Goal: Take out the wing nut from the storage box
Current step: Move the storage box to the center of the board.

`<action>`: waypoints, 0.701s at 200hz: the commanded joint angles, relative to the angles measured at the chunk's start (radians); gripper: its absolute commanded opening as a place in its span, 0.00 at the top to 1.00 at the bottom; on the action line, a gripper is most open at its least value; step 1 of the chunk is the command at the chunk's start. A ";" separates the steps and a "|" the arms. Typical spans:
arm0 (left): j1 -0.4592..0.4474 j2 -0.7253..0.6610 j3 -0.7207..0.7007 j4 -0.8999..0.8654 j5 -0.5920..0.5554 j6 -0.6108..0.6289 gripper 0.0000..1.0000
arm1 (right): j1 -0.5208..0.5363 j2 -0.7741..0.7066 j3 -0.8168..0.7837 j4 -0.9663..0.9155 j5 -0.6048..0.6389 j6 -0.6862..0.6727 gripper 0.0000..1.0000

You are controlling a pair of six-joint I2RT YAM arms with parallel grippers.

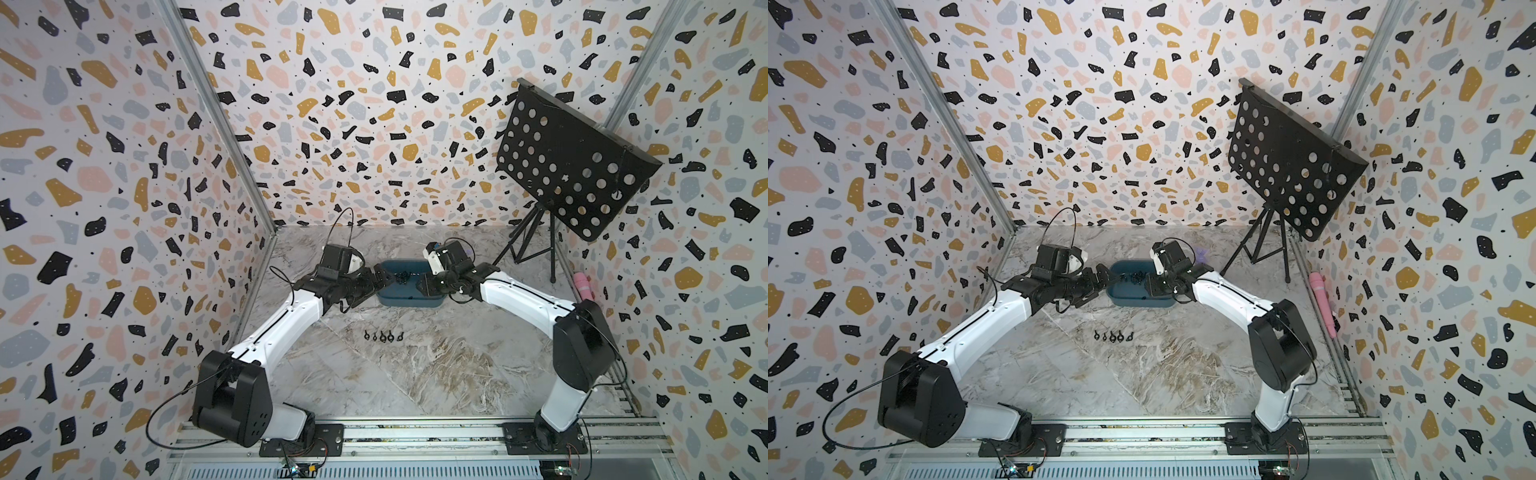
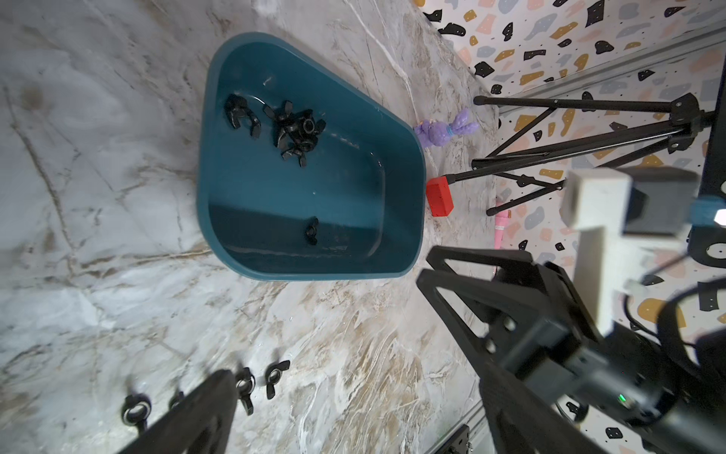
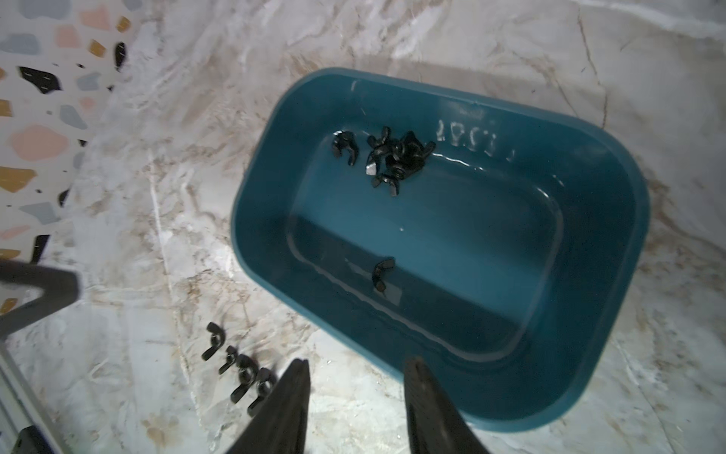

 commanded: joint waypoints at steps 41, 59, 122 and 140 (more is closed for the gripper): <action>0.010 -0.014 0.008 -0.032 -0.016 0.056 0.00 | -0.089 0.071 0.006 -0.143 0.094 0.027 0.57; 0.011 -0.007 0.013 -0.031 -0.018 0.059 0.00 | -0.097 0.053 -0.030 -0.155 0.106 0.021 0.57; 0.011 0.012 0.029 -0.040 -0.046 0.060 0.00 | -0.111 -0.073 -0.194 -0.158 0.136 -0.021 0.55; 0.011 0.014 0.028 -0.042 -0.069 0.065 0.00 | -0.111 -0.095 -0.194 -0.131 0.106 -0.046 0.53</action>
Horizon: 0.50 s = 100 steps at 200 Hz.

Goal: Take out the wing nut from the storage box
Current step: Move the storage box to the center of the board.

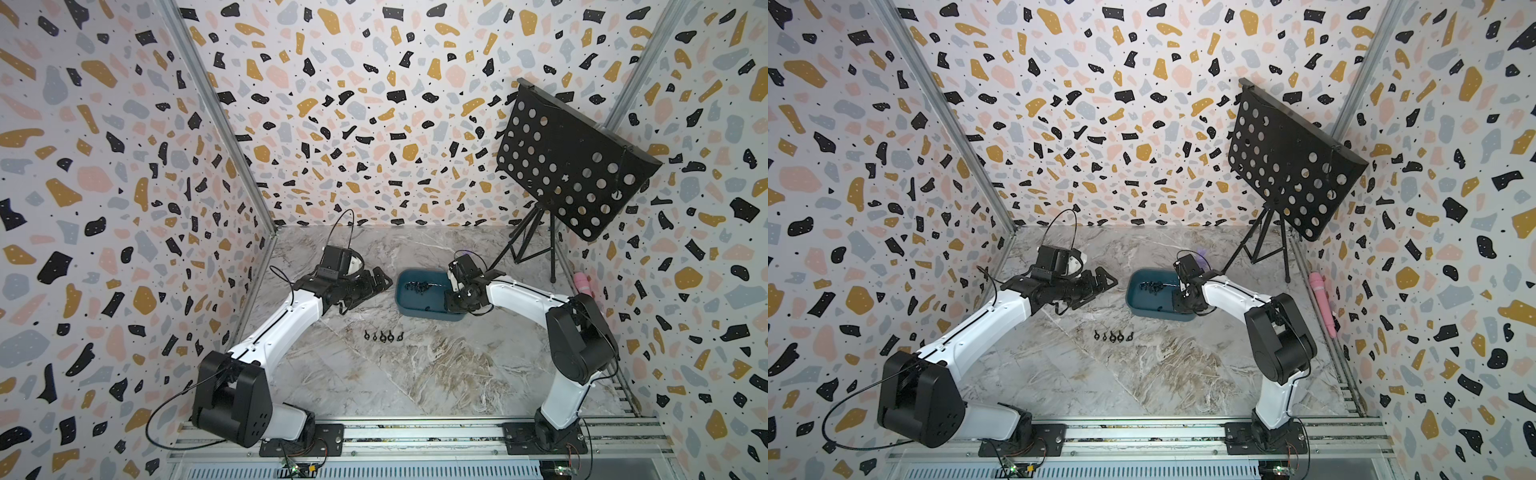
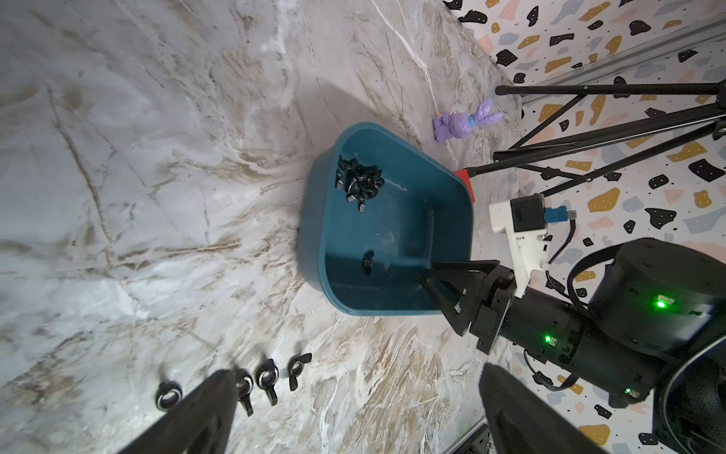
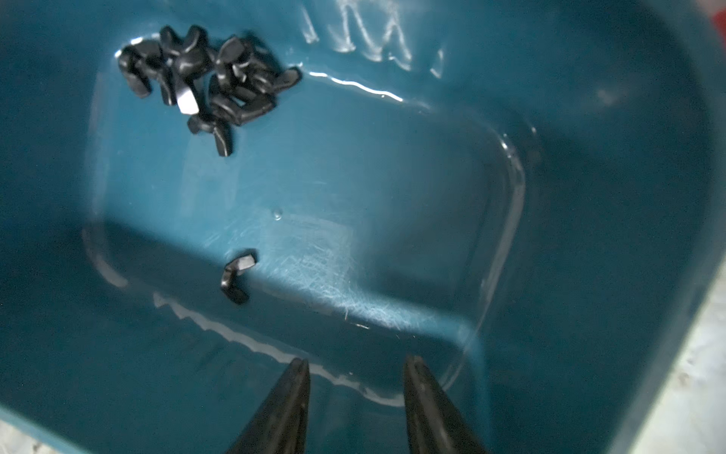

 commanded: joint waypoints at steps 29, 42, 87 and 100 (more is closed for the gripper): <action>0.006 0.007 0.015 0.000 -0.065 0.035 0.00 | -0.004 -0.043 0.038 0.063 -0.068 -0.057 0.51; 0.007 0.004 0.009 0.001 -0.064 0.046 0.00 | 0.000 -0.018 0.066 0.085 -0.086 -0.066 0.51; 0.007 0.011 0.018 -0.009 -0.041 0.081 0.04 | 0.034 0.109 0.207 0.083 -0.078 -0.094 0.56; 0.007 0.017 0.020 -0.010 -0.024 0.083 0.07 | 0.037 0.142 0.238 0.087 -0.074 -0.098 0.58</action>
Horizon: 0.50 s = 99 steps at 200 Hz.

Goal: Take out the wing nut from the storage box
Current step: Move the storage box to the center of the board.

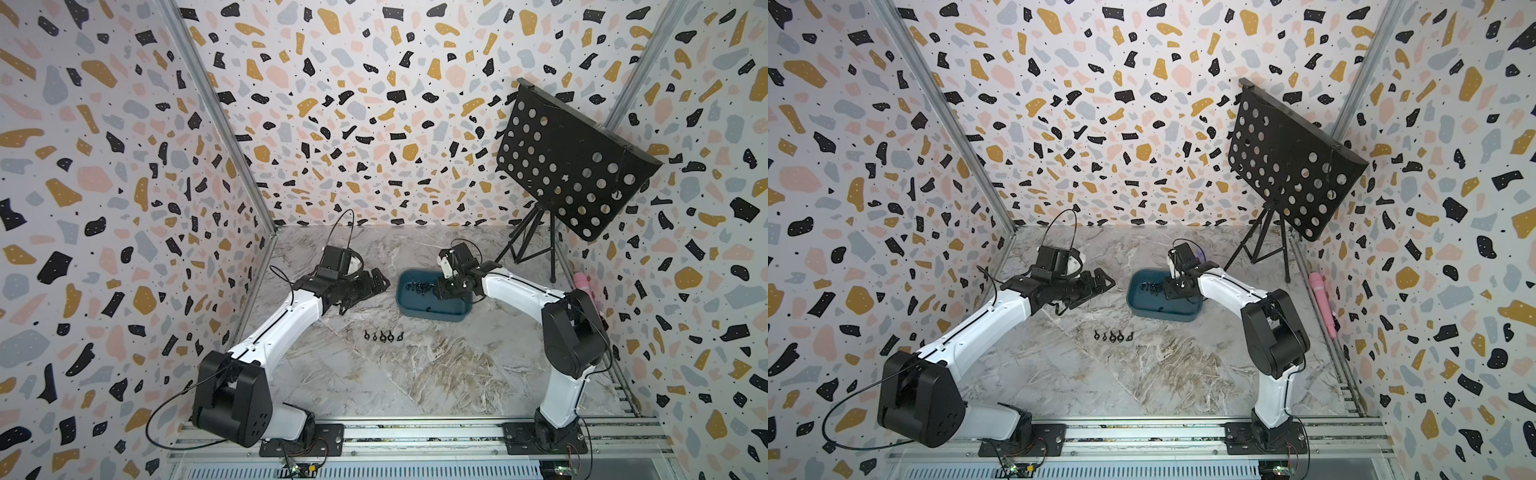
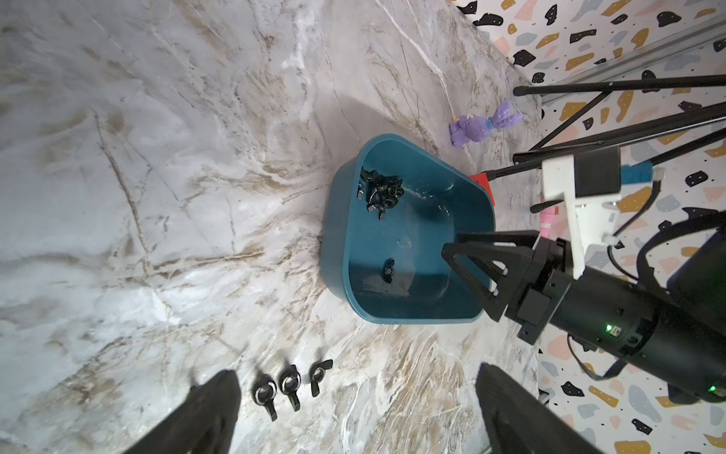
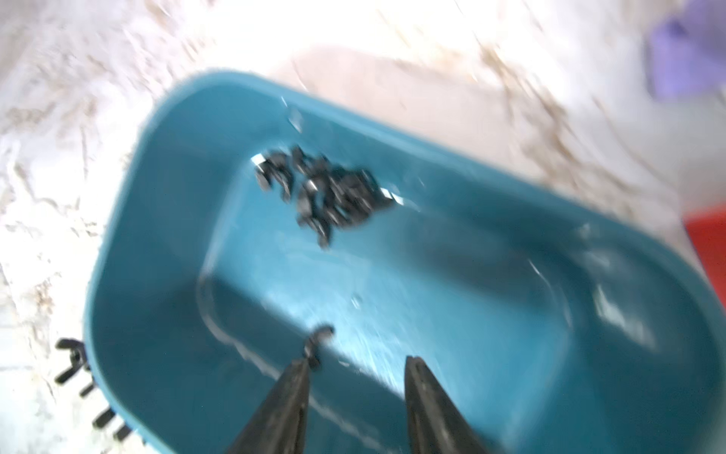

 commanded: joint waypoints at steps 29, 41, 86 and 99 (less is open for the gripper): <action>0.006 0.024 0.025 0.001 0.035 0.037 0.09 | 0.012 0.111 0.133 -0.020 0.007 -0.046 0.61; 0.006 0.029 0.030 0.000 0.042 0.042 0.09 | 0.014 0.134 0.153 -0.015 0.001 -0.053 0.61; 0.006 0.041 0.038 0.001 0.051 0.046 0.09 | 0.014 0.203 0.217 -0.025 -0.017 -0.051 0.62; 0.006 0.042 0.040 0.001 0.053 0.048 0.09 | 0.013 0.219 0.226 -0.025 -0.025 -0.050 0.62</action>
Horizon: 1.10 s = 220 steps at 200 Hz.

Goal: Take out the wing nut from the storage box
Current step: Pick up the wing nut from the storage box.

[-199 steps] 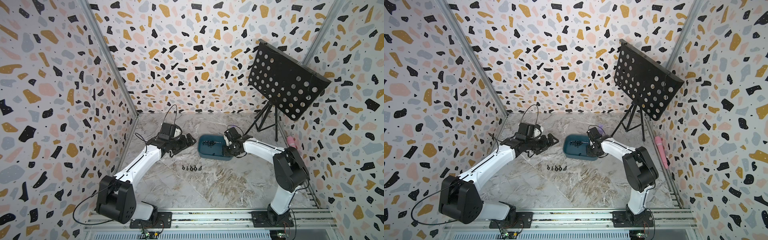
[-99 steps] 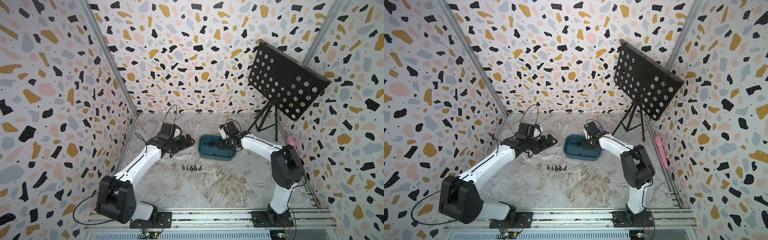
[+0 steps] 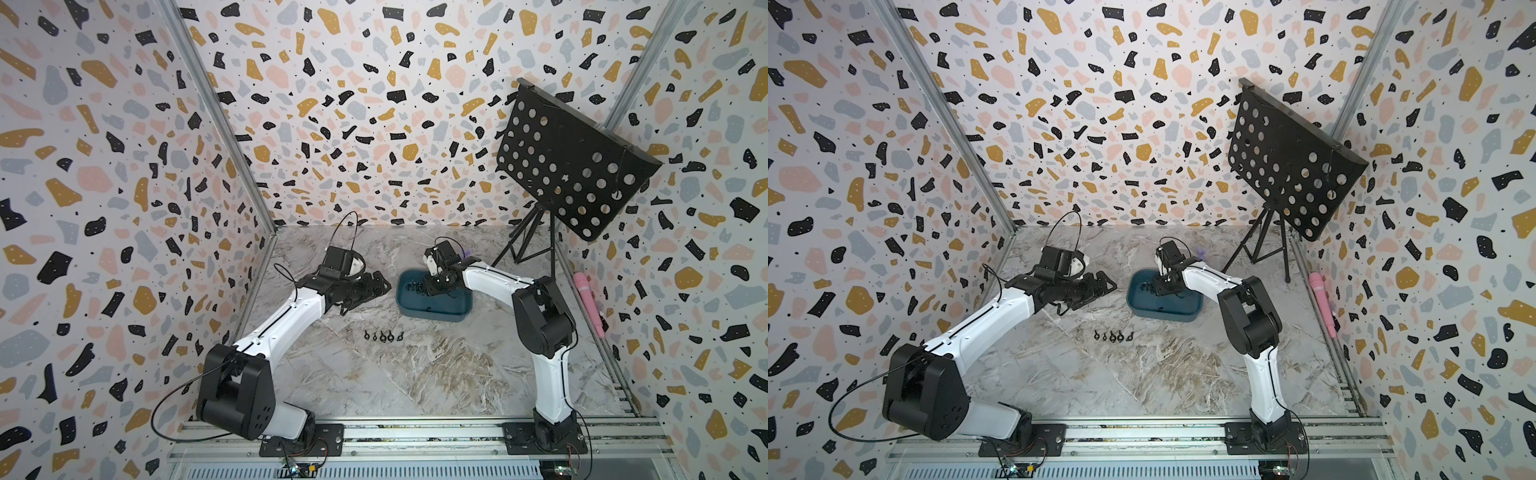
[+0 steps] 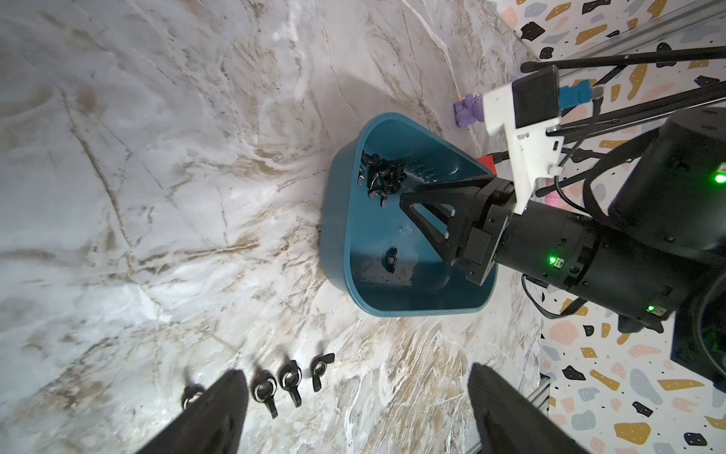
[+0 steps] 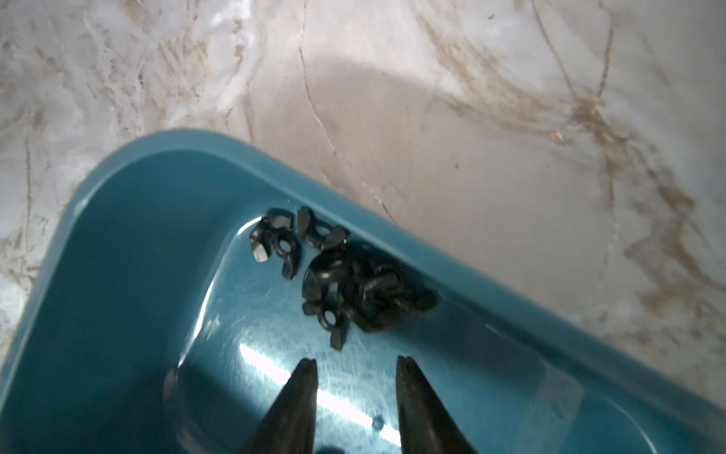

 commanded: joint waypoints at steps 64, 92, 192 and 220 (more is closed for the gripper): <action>0.007 0.008 0.039 0.003 0.023 0.030 0.09 | 0.005 0.084 0.129 -0.063 -0.018 -0.015 0.65; 0.006 0.006 0.039 0.003 0.023 0.031 0.09 | 0.008 0.069 0.098 -0.066 -0.014 -0.005 0.79; 0.006 0.012 0.040 0.004 0.035 0.033 0.09 | 0.007 -0.126 -0.147 -0.049 0.062 0.024 0.81; 0.006 0.008 0.040 0.004 0.038 0.033 0.09 | 0.005 -0.137 -0.106 -0.051 0.052 0.025 0.71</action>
